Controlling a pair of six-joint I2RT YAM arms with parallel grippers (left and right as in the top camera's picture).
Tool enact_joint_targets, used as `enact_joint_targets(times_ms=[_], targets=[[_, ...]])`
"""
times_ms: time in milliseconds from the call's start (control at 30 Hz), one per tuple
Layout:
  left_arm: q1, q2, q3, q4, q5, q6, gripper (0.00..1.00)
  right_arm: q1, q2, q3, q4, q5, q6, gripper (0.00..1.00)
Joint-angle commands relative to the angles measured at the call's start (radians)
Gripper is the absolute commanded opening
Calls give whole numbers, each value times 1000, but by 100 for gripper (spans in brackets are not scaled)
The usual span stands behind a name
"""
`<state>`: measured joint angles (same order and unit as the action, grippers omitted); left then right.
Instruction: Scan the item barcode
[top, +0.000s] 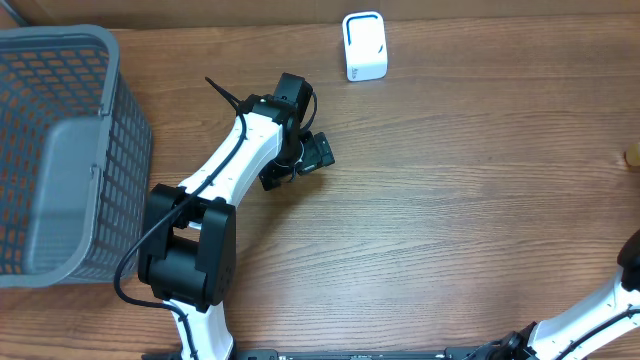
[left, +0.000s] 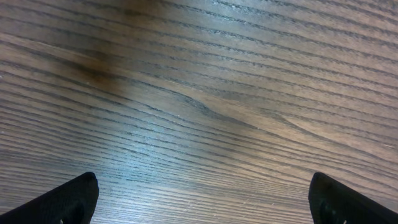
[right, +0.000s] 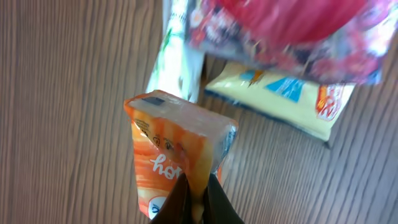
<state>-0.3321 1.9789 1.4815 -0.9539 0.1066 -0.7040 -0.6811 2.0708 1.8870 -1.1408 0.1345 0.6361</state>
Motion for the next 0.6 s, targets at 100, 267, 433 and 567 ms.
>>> enact_joint_targets(times_ms=[100, 267, 433, 567], targets=[[-2, -4, -2, -2, -13, 8, 100, -1, -26, -98, 33, 112, 73, 4], [-2, -4, -2, -2, -13, 8, 100, -1, -27, -119, 63, 127, 71, 30], [-2, -4, -2, -2, -13, 8, 100, -1, -34, -116, 64, 117, 66, 49], [-2, -4, -2, -2, -13, 8, 100, 0, -82, -90, 53, 14, 0, 47]])
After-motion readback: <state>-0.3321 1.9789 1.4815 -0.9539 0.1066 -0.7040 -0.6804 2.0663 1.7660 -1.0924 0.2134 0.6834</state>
